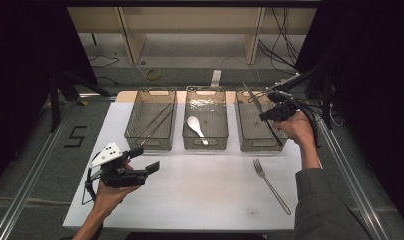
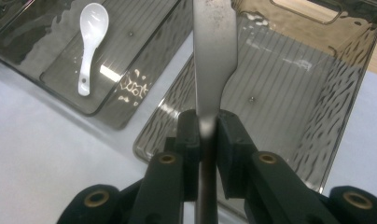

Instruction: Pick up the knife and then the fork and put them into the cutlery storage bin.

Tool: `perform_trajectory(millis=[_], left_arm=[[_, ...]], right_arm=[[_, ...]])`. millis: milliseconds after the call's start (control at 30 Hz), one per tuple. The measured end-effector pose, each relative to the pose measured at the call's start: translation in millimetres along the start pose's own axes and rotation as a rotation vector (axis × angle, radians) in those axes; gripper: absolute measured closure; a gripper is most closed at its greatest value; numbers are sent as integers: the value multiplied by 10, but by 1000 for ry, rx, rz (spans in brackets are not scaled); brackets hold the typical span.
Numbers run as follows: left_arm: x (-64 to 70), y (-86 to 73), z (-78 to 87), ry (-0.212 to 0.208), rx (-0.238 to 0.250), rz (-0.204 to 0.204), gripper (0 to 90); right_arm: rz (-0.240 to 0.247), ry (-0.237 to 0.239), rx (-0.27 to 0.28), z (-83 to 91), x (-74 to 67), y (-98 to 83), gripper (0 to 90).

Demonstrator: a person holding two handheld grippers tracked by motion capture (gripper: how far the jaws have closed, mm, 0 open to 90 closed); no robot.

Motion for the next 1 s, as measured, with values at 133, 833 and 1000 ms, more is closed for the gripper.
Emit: perform_trajectory(millis=[133,833,1000], left_arm=[[4,0,-2,-2,0,1,154],[3,2,4,-4,-1,2,154],[3,2,4,-5,-1,4,155]], right_arm=[[-22,-5,9,-33,44,39,809],[-70,-87,6,-283,307,192,809],[-77,-104,13,-328,348,215,809]])
Point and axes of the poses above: each handheld gripper's, and its own axes: z roughly backward along the jaws, y roughly out of its top, x roughly to its right, the point moved 9 cm from there along -z, roughly forward along the jaws, and after that the axes turned 7 degrees about z, right-handed, at the moved point
